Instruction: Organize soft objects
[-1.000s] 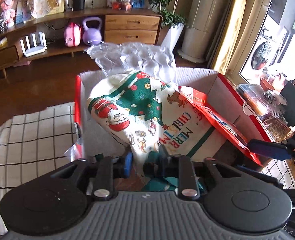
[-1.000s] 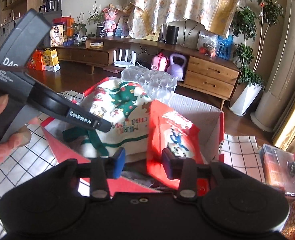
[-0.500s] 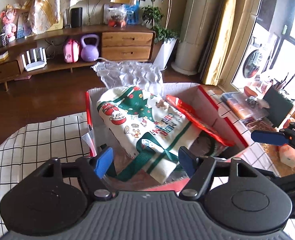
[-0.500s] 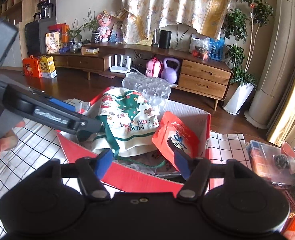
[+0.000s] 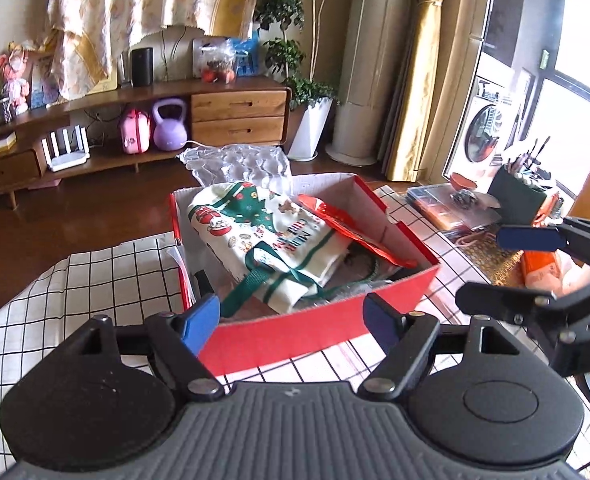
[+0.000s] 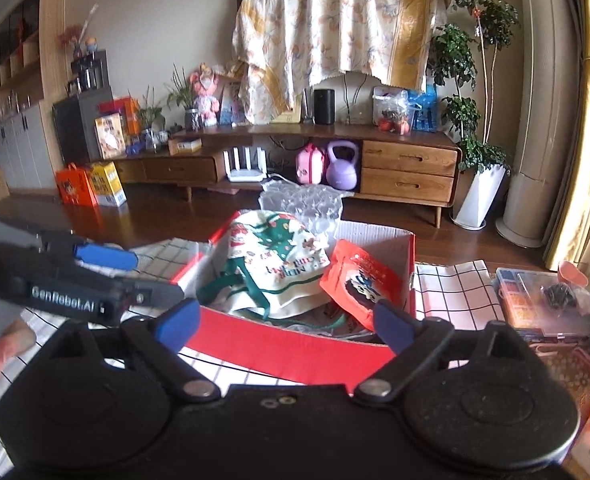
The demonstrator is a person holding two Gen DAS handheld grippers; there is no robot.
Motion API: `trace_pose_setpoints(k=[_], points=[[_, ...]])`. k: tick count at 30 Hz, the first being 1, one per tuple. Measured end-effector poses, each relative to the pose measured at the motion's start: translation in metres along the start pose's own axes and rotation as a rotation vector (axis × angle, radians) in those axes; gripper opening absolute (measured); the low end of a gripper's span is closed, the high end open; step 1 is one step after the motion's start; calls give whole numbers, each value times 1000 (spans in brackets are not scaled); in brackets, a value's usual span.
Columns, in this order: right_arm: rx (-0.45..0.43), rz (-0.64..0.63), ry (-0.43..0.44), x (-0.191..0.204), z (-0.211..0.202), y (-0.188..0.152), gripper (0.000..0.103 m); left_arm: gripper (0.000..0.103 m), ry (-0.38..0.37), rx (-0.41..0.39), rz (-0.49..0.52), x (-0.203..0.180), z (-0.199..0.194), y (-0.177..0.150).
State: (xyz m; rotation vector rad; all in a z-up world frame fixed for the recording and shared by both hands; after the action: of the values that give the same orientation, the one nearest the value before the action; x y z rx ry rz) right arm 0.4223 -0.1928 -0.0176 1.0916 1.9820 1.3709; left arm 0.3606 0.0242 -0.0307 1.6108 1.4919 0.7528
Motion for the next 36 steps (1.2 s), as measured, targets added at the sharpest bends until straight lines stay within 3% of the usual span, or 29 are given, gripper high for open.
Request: trace_pose_setpoints(k=[5,15,19,28,36], points=[[-43,17,-1,5,-18,-3,103,84,3,-32,10,-8,-22,-5],[-101,7,10,17,-48,-11,103,88,56,-87,21,-21,-60,-15],[-130,27,8,19,-59,-11,103,103,77,-123,24,-24,-74,-20],[-156,37,-23,22,-76,-21,103,103,28,-167,-64,-25,-97,-33],[-168,68,-34,23,-87,-29,103,103,37,-182,-50,-33,-107,-43]])
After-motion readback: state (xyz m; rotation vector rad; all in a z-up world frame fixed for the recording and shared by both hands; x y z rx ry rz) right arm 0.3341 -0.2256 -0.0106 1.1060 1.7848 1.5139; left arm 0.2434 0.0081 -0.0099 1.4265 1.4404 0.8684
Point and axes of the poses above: each gripper's, at about its wrist camera, not at the fingertips, and z roughly the way its jaws point, x to its left, y to its top, the point moved 5 cm from there along z, roughly the way its jaws point, and after that the axes turned 8 degrees about -x, right-handed, at the moved point
